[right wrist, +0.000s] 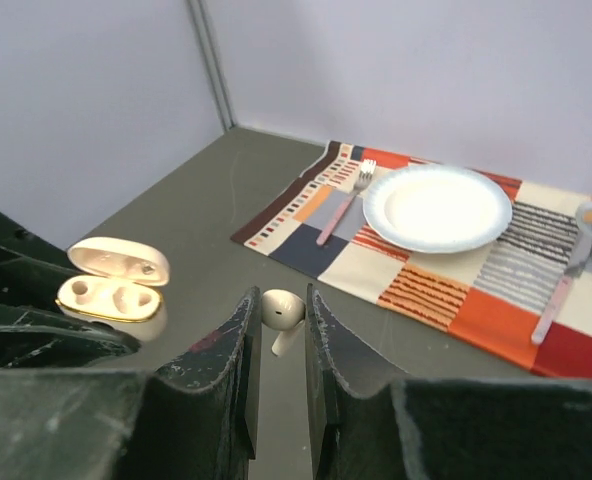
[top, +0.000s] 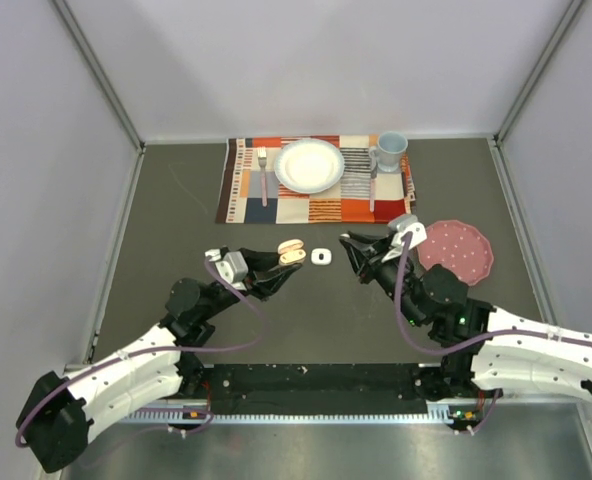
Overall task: Insert the wireless bluetooth earbuds into the charging case
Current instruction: Insert the right earbud into the right side groove of the charging case.
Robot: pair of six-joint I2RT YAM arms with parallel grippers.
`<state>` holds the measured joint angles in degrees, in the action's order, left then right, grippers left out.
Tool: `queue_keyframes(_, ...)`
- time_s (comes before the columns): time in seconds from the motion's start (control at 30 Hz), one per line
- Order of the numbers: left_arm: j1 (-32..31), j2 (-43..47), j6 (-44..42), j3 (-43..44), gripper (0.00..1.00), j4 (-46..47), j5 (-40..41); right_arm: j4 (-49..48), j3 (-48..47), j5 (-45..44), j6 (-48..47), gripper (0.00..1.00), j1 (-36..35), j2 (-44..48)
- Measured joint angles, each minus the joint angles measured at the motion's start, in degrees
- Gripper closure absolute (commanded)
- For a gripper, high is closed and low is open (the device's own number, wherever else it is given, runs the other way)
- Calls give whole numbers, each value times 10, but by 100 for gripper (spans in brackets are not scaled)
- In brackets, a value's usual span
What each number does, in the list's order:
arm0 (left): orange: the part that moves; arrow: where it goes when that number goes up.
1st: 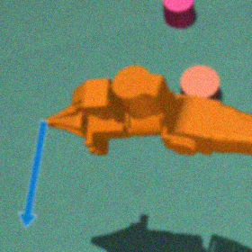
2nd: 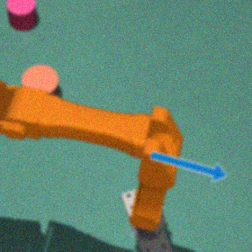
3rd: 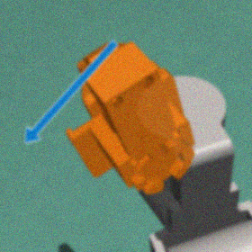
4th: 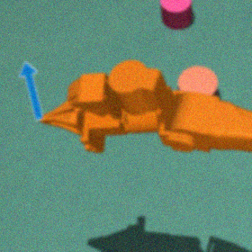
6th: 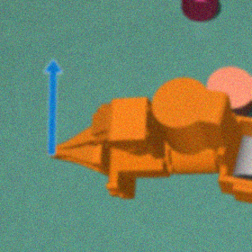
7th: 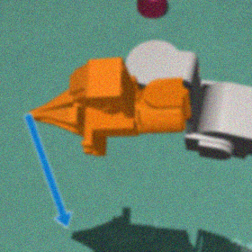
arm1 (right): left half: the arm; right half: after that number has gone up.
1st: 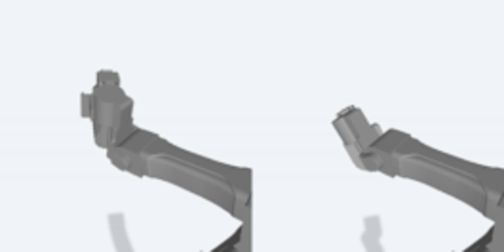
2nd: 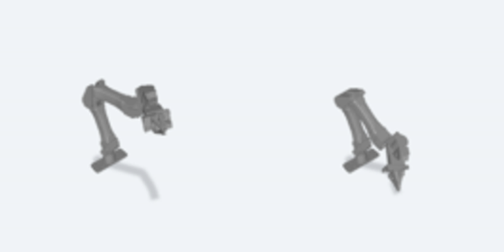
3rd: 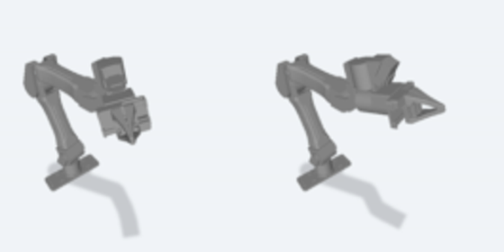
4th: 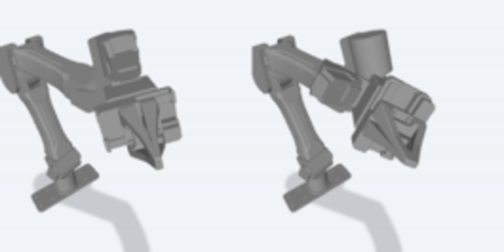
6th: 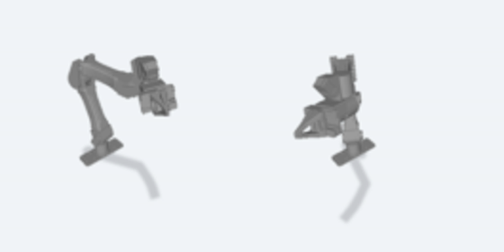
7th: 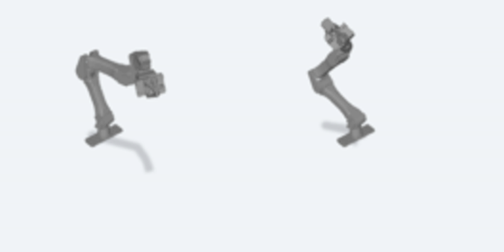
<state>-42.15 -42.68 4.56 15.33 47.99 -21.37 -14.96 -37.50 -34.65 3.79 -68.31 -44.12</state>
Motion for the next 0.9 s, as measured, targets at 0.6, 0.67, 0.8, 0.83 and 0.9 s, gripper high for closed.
queue_keyframes(0.6, 0, -9, 0, 3, 100, 1, -9, -164, -19, 44, -93, 100, -71, -104)
queue_keyframes(0.67, 0, -9, 0, 3, 100, 3, -11, -175, -20, 49, -93, 100, -72, -107)
queue_keyframes(0.8, 0, -8, 0, 3, 100, 7, -11, -191, -20, 55, -93, 100, -75, -118)
queue_keyframes(0.83, 0, -8, 0, 3, 100, 7, -11, -193, -20, 55, -92, 100, -75, -121)
queue_keyframes(0.9, 0, -8, 0, 3, 100, 9, -11, -195, -20, 57, -92, 100, -76, -128)
